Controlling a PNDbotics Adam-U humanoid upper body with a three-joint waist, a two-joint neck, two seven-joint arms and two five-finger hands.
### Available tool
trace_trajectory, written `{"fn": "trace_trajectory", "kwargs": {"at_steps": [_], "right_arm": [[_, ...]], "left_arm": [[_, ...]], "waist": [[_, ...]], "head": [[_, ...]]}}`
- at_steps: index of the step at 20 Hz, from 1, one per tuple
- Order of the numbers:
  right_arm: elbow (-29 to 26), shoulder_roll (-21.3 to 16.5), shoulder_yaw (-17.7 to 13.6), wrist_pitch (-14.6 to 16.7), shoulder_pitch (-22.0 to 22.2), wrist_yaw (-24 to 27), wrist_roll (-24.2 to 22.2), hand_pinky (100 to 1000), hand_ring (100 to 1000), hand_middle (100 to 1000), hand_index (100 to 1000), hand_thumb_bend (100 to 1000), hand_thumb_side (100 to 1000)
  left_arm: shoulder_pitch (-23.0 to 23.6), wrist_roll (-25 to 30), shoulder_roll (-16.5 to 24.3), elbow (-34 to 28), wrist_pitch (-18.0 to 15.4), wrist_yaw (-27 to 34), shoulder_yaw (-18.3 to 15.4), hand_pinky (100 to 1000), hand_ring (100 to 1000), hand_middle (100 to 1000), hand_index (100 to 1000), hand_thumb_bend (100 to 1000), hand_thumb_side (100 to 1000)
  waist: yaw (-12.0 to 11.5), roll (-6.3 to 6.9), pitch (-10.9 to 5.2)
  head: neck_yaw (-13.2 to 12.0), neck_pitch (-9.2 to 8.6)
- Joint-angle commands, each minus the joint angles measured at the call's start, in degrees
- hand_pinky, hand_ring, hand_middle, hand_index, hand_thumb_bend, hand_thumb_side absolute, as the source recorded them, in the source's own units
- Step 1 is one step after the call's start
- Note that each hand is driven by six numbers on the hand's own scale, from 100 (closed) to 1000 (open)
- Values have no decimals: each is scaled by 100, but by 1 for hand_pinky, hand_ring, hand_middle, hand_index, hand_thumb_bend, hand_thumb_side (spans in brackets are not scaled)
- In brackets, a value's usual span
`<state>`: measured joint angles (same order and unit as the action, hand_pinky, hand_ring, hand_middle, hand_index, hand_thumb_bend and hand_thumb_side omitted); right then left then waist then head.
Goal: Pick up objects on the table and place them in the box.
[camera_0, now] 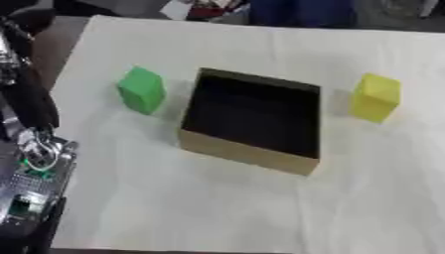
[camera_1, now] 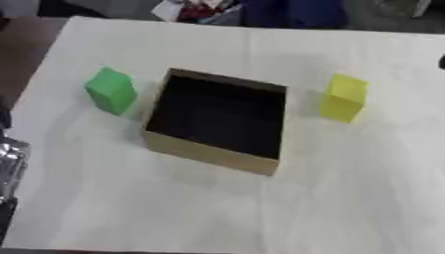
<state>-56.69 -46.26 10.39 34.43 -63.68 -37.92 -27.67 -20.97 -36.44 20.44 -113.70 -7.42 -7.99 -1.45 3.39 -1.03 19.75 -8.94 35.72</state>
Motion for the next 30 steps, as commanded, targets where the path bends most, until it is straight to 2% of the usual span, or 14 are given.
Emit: {"fn": "trace_trajectory", "kwargs": {"at_steps": [1,2,3,4,5,6,7,9,12,18,24,25,26,30], "right_arm": [[59,63,4,56,-248,87,43,1000,1000,997,1000,722,1000],[102,157,-2,43,-314,129,82,1000,1000,1000,1000,660,1000],[154,249,-16,15,-379,181,144,1000,1000,999,1000,535,1000],[218,360,-50,-39,-457,247,254,1000,1000,995,1000,462,1000],[298,482,-95,-118,-538,308,393,1000,1000,988,1000,211,1000],[389,612,-137,-205,-622,346,544,1000,1000,988,1000,128,1000],[480,737,-170,-281,-704,342,693,1000,1000,986,1000,100,1000],[641,967,-222,-362,-849,202,978,996,1000,985,990,100,1000],[886,1329,-309,-316,-1030,-147,1361,990,1000,986,982,100,1000],[1301,1722,-485,-268,-1214,-809,1824,989,1000,984,980,100,1000],[1546,1854,-580,-319,-1216,-1330,2056,991,1000,993,979,100,1000],[1572,1851,-571,-308,-1201,-1434,2068,994,1000,997,985,139,1000],[1596,1845,-546,-279,-1182,-1548,2058,996,1000,1000,988,105,1000],[1671,1864,-452,-88,-1106,-1868,2002,1000,1000,1000,992,112,1000]], "left_arm": [[-68,29,88,-89,-3,22,3,730,635,641,760,155,1000],[-70,33,83,-89,-2,25,6,730,635,641,760,155,1000],[-72,36,79,-89,-2,28,8,730,635,641,760,155,1000],[-75,40,73,-89,-3,31,11,730,635,641,760,155,1000],[-78,45,67,-89,-3,35,14,730,635,641,760,155,1000],[-80,50,61,-89,-3,39,17,730,635,641,760,155,1000],[-82,55,56,-89,-3,43,20,730,635,642,760,155,1000],[-88,68,45,-89,-4,51,29,730,635,642,760,155,1000],[-100,87,30,-89,-4,64,41,730,635,642,760,155,1000],[-123,114,5,-89,-7,88,61,729,635,642,760,155,1000],[-133,127,-6,-89,-9,98,66,729,635,643,760,155,1000],[-134,127,-8,-89,-10,98,65,729,635,643,760,155,1000],[-135,125,-10,-89,-10,98,64,729,635,643,760,155,1000],[-143,126,-18,-89,-11,99,66,729,636,643,760,155,1000]], "waist": [[-14,-1,-151],[-18,2,-155],[-21,6,-159],[-24,10,-165],[-27,16,-171],[-29,22,-178],[-32,29,-183],[-42,40,-194],[-71,60,-206],[-88,64,-215],[-98,73,-218],[-96,72,-217],[-92,72,-214],[-75,76,-208]], "head": [[5,19],[10,23],[16,28],[24,33],[33,38],[40,41],[48,43],[71,43],[112,47],[158,48],[162,52],[155,52],[146,49],[128,46]]}}
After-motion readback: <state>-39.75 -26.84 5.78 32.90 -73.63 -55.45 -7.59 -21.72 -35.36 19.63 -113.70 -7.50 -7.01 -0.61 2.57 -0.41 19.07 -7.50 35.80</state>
